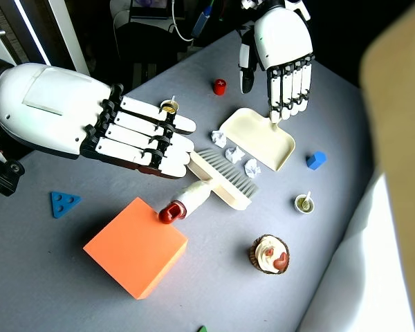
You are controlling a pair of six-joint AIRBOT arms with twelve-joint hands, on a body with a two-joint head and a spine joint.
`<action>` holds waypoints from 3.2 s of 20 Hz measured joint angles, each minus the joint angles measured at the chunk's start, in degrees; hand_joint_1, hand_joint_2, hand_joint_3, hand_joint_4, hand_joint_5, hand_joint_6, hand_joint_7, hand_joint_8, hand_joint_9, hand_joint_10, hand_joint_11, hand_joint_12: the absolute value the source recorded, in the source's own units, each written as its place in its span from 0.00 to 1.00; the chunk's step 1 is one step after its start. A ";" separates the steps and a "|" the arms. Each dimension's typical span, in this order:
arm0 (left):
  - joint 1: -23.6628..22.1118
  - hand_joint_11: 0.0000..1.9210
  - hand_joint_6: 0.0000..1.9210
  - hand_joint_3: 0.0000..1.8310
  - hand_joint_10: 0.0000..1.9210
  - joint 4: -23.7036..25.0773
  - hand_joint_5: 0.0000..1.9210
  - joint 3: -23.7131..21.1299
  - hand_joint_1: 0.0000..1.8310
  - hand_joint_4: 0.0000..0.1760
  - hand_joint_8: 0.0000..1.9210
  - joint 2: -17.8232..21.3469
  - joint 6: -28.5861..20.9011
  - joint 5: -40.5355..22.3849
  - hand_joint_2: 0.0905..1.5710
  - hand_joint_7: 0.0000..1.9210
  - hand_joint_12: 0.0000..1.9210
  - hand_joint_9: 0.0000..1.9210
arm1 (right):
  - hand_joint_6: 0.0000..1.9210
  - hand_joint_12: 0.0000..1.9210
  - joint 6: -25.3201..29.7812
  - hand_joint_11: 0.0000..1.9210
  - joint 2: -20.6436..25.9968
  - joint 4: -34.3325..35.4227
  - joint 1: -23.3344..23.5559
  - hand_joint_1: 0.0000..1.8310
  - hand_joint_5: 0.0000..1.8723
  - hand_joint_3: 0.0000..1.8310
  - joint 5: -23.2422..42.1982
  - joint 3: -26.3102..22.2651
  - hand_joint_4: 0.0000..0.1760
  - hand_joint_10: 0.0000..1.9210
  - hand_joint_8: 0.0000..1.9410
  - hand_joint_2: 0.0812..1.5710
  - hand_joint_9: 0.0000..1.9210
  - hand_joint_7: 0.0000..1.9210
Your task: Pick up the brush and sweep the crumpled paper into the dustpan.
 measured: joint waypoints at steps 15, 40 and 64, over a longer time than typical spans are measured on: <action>0.00 0.04 0.00 0.00 0.00 -0.83 0.05 4.24 0.00 0.00 0.00 -1.95 5.18 3.37 0.51 0.05 0.01 0.04 | 0.00 0.01 -0.04 0.03 0.00 -0.68 0.00 0.00 0.01 0.00 0.00 -0.13 0.00 0.00 0.00 0.55 0.04 0.02; 10.38 0.10 0.00 0.00 0.00 6.84 0.02 12.11 0.51 0.00 0.00 -4.66 -10.34 1.38 0.60 0.02 0.01 0.06 | 0.01 0.01 -0.09 0.04 0.00 -0.81 0.00 0.00 0.02 0.00 -0.02 -0.31 0.00 0.00 0.00 0.59 0.03 0.03; 15.13 0.11 0.00 0.00 0.00 3.23 0.06 15.21 0.47 0.00 0.00 -7.26 -10.36 -1.66 0.63 0.07 0.01 0.09 | 0.00 0.00 -0.09 0.06 0.00 -1.01 0.00 0.00 0.04 0.00 -0.04 -0.37 0.00 0.00 0.00 0.61 0.05 0.05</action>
